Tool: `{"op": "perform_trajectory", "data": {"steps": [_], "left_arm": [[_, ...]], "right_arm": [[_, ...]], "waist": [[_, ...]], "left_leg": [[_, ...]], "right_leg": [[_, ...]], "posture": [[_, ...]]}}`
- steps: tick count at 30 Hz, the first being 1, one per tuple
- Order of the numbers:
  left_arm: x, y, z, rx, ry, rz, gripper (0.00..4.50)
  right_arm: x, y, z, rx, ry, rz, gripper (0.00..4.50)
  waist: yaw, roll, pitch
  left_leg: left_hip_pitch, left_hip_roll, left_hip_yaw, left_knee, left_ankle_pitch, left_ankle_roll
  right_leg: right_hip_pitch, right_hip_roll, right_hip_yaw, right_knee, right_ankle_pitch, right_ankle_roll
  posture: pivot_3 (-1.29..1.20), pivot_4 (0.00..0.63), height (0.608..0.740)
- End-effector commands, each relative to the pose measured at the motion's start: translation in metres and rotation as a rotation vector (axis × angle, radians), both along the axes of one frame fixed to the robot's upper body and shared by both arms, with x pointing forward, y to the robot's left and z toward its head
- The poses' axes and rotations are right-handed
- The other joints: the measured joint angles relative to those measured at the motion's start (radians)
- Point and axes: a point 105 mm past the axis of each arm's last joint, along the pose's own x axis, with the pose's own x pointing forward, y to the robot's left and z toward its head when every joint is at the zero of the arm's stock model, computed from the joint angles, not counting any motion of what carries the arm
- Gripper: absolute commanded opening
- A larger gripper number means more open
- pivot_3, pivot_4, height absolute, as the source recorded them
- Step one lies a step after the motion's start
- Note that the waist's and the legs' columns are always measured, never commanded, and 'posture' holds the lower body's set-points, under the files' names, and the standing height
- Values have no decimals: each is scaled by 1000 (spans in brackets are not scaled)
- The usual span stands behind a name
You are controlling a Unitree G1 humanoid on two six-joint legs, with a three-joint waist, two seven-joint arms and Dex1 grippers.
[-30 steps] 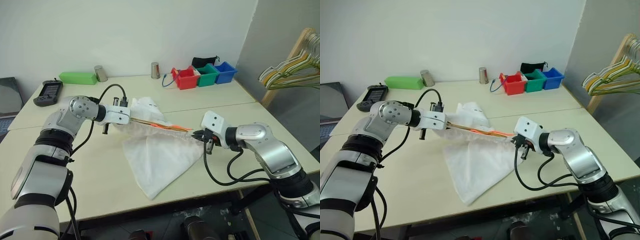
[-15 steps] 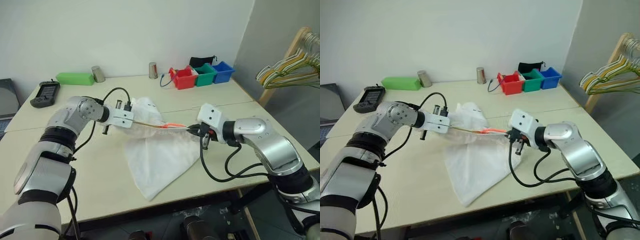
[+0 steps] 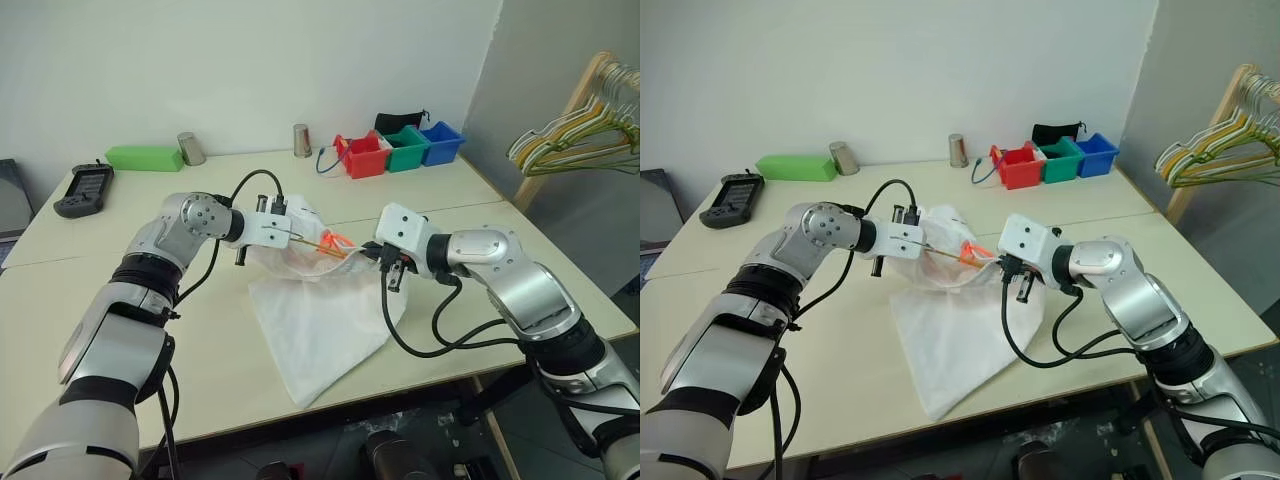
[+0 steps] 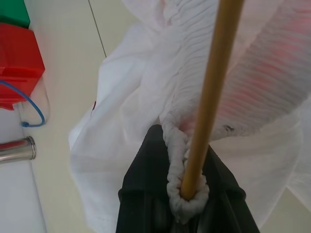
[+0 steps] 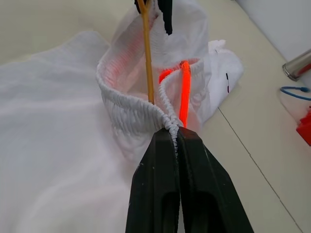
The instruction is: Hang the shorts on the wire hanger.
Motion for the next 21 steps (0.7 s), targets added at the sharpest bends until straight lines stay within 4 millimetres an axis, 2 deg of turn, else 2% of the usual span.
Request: {"op": "perform_trajectory", "data": {"steps": [1, 6, 10, 14, 16, 21], "left_arm": [[2, -1, 20, -57, -74, 2, 83], [2, 1, 18, -60, -77, 6, 83], [1, 0, 16, -67, -75, 5, 83], [0, 1, 14, -67, -76, 5, 83], [0, 0, 14, -70, -78, 5, 83], [0, -1, 14, -70, -79, 2, 83]], "right_arm": [[-5, 3, 6, 5, -19, 40, 965], [-9, 4, 11, 26, 5, 50, 2177], [-13, -7, 16, 34, 47, 31, 3137], [-23, -26, 14, 16, 153, 1, 3198], [-17, -35, 8, -38, 151, -47, 3198], [-8, -33, -4, -73, 156, -70, 3198]], "waist": [[1, 0, 0], [3, 0, 0], [5, 0, 0], [7, 0, 0], [7, 0, 0], [2, 0, 0]], "left_leg": [[0, 0, 0, 0, 0, 0], [0, 0, 0, 0, 0, 0], [0, 0, 0, 0, 0, 0], [0, 0, 0, 0, 0, 0], [0, 0, 0, 0, 0, 0], [1, 0, 0, 0, 0, 0]], "right_leg": [[0, 0, 0, 0, 0, 0], [0, 0, 0, 0, 0, 0], [0, 0, 0, 0, 0, 0], [0, 0, 0, 0, 0, 0], [0, 0, 0, 0, 0, 0], [0, 0, 0, 0, 0, 0]], "posture": [[-122, 0, 740], [-121, 0, 740], [-121, 0, 740], [-119, 0, 740], [-119, 0, 740], [-115, 0, 740]]}}
